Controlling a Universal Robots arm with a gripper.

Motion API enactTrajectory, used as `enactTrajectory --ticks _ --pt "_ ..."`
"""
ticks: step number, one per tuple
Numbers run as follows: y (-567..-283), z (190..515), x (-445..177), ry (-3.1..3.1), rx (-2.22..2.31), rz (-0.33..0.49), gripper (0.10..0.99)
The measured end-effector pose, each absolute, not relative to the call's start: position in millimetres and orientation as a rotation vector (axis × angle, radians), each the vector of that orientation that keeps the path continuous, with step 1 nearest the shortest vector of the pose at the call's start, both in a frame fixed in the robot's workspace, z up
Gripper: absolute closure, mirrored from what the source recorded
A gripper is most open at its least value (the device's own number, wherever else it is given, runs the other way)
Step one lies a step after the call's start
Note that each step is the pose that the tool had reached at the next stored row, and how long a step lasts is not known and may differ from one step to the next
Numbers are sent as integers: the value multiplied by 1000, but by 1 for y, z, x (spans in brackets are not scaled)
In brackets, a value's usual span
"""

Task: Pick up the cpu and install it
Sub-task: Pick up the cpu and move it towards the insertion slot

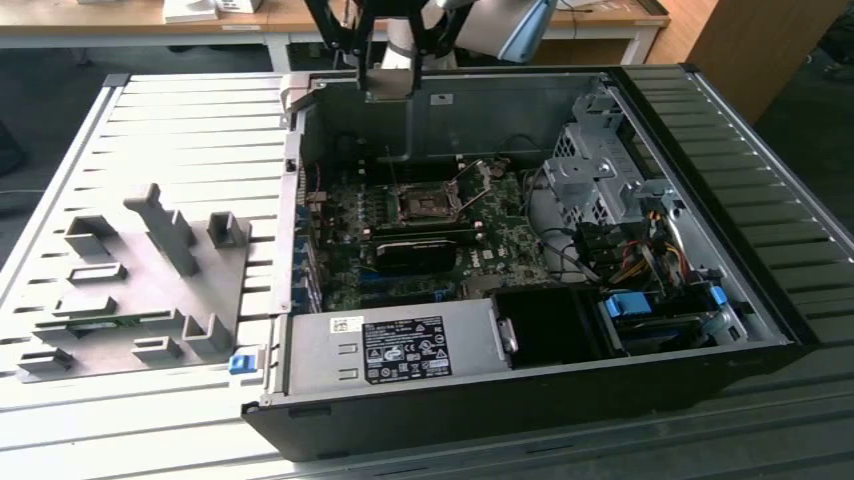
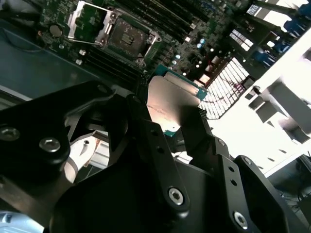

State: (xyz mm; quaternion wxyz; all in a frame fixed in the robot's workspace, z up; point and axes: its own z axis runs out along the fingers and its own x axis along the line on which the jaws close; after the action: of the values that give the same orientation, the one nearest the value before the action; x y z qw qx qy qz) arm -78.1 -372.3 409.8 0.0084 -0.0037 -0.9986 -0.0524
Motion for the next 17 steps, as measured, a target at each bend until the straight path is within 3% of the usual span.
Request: enactTrajectory --ticks 17 --pt "-370 405 -36 -3134 -11 -165 557"
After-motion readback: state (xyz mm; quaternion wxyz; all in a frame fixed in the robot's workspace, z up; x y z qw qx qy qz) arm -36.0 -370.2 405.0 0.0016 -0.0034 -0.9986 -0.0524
